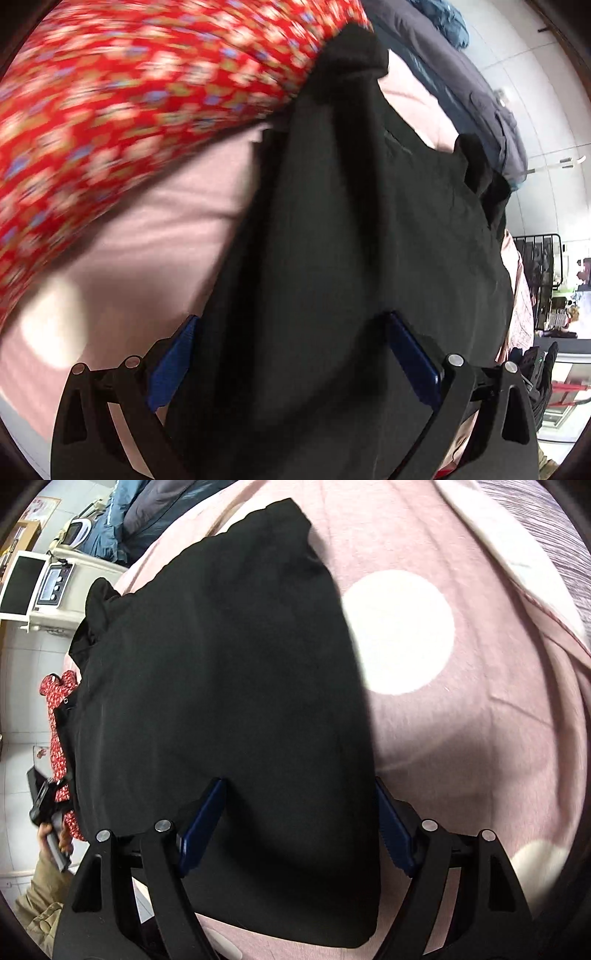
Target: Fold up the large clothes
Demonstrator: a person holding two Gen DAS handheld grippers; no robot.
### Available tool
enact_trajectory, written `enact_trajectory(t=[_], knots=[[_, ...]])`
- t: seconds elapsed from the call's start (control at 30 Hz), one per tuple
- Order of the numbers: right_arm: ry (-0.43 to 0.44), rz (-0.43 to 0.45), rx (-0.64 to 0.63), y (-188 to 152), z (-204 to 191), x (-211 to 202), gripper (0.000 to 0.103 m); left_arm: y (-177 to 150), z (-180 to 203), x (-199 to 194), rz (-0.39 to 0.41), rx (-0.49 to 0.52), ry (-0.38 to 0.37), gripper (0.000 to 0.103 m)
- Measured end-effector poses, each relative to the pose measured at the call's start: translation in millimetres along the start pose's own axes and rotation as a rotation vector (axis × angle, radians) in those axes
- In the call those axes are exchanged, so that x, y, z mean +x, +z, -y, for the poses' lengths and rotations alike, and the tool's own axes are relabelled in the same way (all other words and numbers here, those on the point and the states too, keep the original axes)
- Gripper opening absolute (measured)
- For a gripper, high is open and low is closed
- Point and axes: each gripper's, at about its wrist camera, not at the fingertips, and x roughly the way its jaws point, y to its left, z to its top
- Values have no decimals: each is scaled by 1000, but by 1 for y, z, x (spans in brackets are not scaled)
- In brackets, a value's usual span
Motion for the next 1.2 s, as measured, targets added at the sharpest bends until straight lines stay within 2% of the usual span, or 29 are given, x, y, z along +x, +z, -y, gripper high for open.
enact_trajectory(t=[0.07,0.1,0.2,0.33,0.43,0.53,0.6,0.63,0.7,0.73,0.77,0.8,0.83,0.97,1.1,1.2], knots=[[38,-22,-9,6,-6,4,65,11,5,14,-46,3,-21,96],[66,-44,-17,10,-11,9,62,15,9,21,-66,8,-24,96],[80,-79,-62,14,-23,16,61,26,26,31,-108,80,-14,96],[84,-99,-83,23,-35,24,58,35,50,43,-163,129,-115,96],[89,-101,-58,24,-27,23,58,32,61,53,-168,183,-42,96],[78,-105,-50,29,-31,28,58,33,60,53,-158,157,-42,96],[40,-108,-68,25,-33,25,53,31,59,52,-143,150,-52,95],[9,-108,-75,27,-38,28,46,26,54,45,-138,157,-48,94],[-45,-102,-63,28,-46,30,34,21,57,43,-125,178,-25,87],[-59,-90,-46,28,-51,30,26,20,61,41,-119,187,-25,70],[-67,-83,-39,27,-55,31,20,20,68,41,-118,190,-34,42],[-86,-77,-42,26,-61,32,18,19,70,37,-120,186,-50,30],[-115,-67,-53,25,-70,31,15,18,76,35,-115,189,-52,23],[-155,-7,-75,19,-94,12,12,8,106,23,-75,258,30,16],[-141,86,-125,13,-120,-34,10,2,136,-5,-10,284,9,13],[-159,161,-195,10,-141,-78,6,-3,173,-36,49,345,-46,11]])
